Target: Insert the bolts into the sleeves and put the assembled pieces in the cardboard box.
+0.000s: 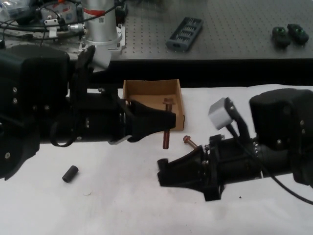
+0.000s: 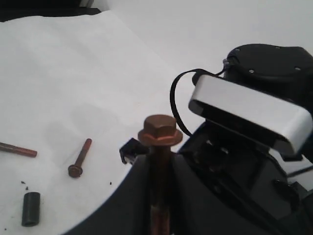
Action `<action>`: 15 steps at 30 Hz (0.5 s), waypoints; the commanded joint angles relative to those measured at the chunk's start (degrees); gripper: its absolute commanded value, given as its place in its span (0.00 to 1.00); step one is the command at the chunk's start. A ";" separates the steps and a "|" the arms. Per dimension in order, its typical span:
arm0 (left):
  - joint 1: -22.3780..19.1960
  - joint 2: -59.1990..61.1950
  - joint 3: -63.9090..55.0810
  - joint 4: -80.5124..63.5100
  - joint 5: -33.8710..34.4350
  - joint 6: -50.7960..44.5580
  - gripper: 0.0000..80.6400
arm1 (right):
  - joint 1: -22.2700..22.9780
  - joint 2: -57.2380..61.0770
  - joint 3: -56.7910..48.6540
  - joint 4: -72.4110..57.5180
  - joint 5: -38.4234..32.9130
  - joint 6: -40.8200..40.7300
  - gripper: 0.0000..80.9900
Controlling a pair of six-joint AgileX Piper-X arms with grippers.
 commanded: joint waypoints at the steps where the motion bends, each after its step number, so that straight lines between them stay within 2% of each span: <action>1: -0.19 0.17 -0.52 -0.40 -4.56 1.85 0.01 | 1.05 0.04 -0.21 -0.08 0.08 -0.45 0.05; 15: -0.19 0.17 6.05 -8.75 -10.09 1.02 0.01 | 0.48 0.90 -0.21 -0.16 3.34 -1.14 0.05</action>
